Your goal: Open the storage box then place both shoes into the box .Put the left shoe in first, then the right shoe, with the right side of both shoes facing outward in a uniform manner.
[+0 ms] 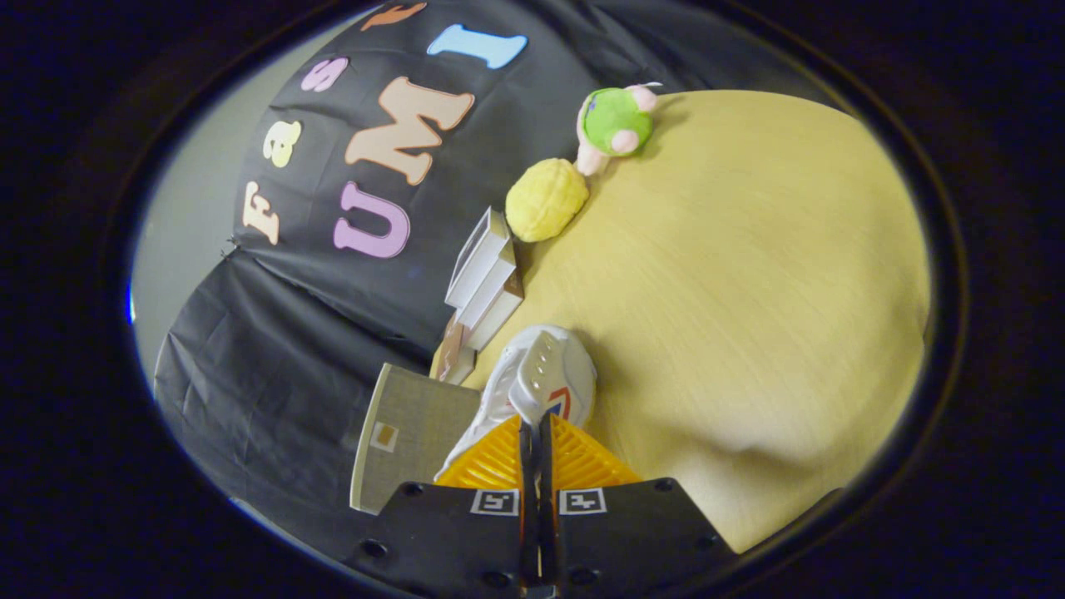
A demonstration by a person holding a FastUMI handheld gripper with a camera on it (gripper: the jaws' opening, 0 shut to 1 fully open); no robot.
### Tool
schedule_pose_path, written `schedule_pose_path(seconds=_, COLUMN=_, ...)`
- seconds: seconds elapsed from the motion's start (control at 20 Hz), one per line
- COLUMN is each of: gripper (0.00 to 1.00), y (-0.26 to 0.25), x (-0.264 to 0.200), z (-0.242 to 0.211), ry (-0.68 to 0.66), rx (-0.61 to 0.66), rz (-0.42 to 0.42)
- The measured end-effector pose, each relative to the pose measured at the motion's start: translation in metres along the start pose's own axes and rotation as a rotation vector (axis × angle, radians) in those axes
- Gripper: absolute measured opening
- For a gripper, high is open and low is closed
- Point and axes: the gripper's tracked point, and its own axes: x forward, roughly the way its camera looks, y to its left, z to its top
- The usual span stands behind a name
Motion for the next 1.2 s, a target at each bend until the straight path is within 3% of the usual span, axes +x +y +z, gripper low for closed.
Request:
schedule_pose_path(seconds=0.25, gripper=0.04, y=0.022, x=-0.005, z=-0.004, ry=0.001, rx=0.023, rz=0.066)
schedule_pose_path(seconds=0.35, gripper=0.04, y=0.061, x=-0.018, z=0.0, ry=0.002, rx=0.101, rz=0.224)
schedule_pose_path(seconds=0.4, gripper=0.03, y=0.072, x=-0.024, z=0.001, ry=0.006, rx=0.12, rz=0.241)
schedule_pose_path(seconds=0.5, gripper=0.03, y=0.054, x=-0.025, z=0.007, ry=-0.039, rx=0.003, rz=0.152)
schedule_pose_path(seconds=0.6, gripper=0.03, y=0.057, x=-0.03, z=0.003, ry=-0.04, rx=-0.049, rz=0.136)
schedule_pose_path(seconds=0.85, gripper=0.03, y=0.032, x=-0.028, z=-0.012, ry=-0.044, rx=-0.256, rz=-0.004)
schedule_pose_path(seconds=1.2, gripper=0.88, y=0.025, x=-0.017, z=-0.051, ry=0.035, rx=-0.538, rz=-0.062)
